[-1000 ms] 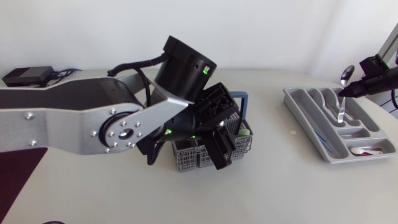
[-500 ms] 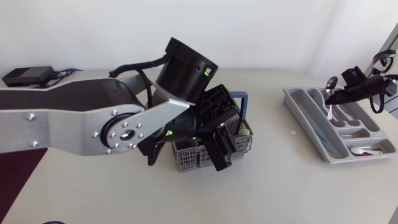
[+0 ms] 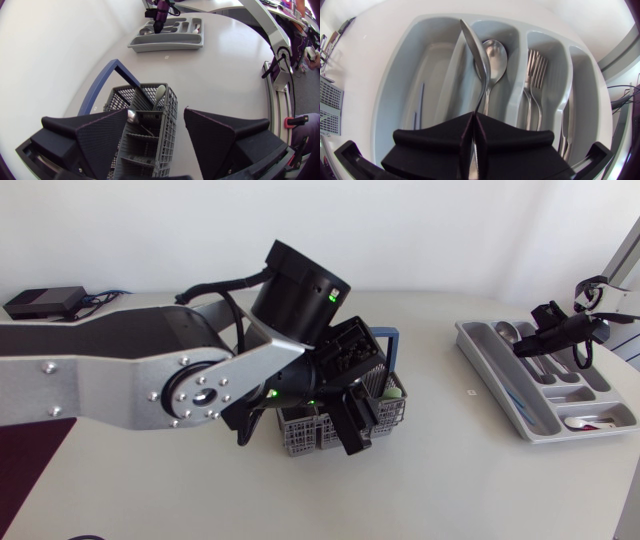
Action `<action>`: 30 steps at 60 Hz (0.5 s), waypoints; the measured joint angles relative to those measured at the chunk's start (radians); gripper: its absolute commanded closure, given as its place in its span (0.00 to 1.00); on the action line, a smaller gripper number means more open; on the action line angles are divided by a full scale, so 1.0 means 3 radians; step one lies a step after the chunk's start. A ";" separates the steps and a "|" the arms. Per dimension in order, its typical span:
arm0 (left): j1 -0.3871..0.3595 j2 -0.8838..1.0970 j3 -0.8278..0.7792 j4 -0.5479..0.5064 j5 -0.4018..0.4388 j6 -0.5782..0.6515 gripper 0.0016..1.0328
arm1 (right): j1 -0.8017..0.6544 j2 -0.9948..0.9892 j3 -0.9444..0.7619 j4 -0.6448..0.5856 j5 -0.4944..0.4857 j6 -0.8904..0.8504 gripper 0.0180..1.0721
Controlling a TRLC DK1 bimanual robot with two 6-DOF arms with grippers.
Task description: Sort the cutlery from the basket into the organizer compartments.
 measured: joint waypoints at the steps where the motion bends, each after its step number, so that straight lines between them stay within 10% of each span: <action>1: 0.0000 0.0000 0.0000 0.0000 0.0000 0.0001 0.25 | 0.0000 0.0000 0.0000 0.0000 0.0004 0.0000 0.94; 16: 0.0000 -0.0003 -0.0001 0.0000 0.0001 0.0011 0.25 | 0.0003 0.0069 0.0168 -0.0070 0.0043 0.0050 0.94; 30: 0.0000 -0.0006 -0.0001 0.0001 0.0003 0.0013 0.25 | -0.0017 0.0230 0.0370 -0.0186 0.0042 0.0051 0.64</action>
